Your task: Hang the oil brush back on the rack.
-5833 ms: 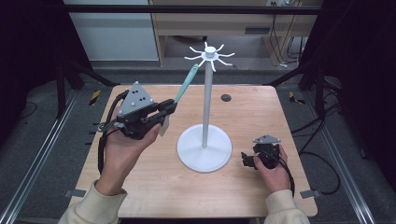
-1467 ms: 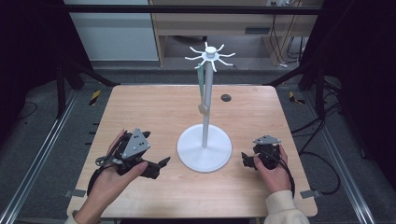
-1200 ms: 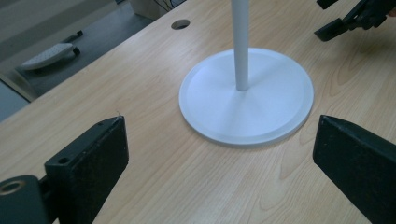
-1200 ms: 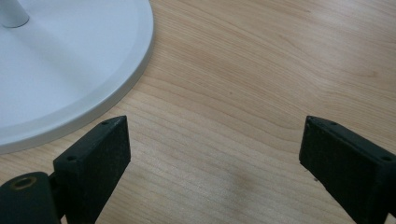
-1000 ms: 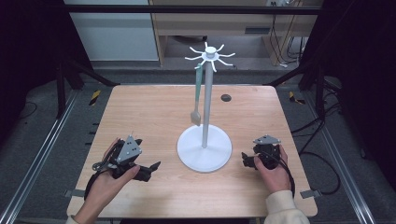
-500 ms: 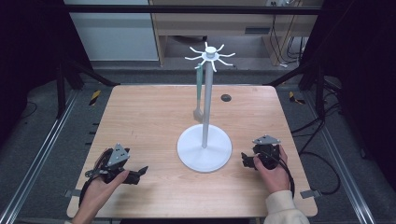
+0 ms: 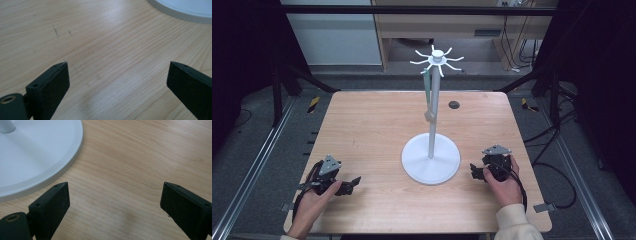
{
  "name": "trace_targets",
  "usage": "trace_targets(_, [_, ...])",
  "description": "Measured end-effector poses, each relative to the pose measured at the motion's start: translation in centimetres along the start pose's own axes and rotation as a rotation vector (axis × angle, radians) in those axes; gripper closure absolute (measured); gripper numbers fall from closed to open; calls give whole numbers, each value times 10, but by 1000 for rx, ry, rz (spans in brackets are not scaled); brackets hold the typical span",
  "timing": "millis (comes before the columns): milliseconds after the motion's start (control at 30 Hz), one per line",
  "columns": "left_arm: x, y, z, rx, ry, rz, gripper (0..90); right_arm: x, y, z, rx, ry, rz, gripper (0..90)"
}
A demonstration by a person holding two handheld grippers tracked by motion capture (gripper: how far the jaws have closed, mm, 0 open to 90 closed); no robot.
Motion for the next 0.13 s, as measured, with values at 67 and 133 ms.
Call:
trace_targets(67, [1,2,2,4,-13,9,40,0,0,0,0,0,0,94])
trace_targets(133, [4,4,3,2,-23,23,40,0,0,0,-1,-3,-2,94])
Point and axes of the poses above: each handheld gripper's, and its own axes: x roughly forward along the jaws, y roughly out of its underside, z roughly to its left, the point moved 1 cm from there along x, roughly forward along the jaws, and after that the axes turned 15 degrees about -y, right-handed, at the moved point
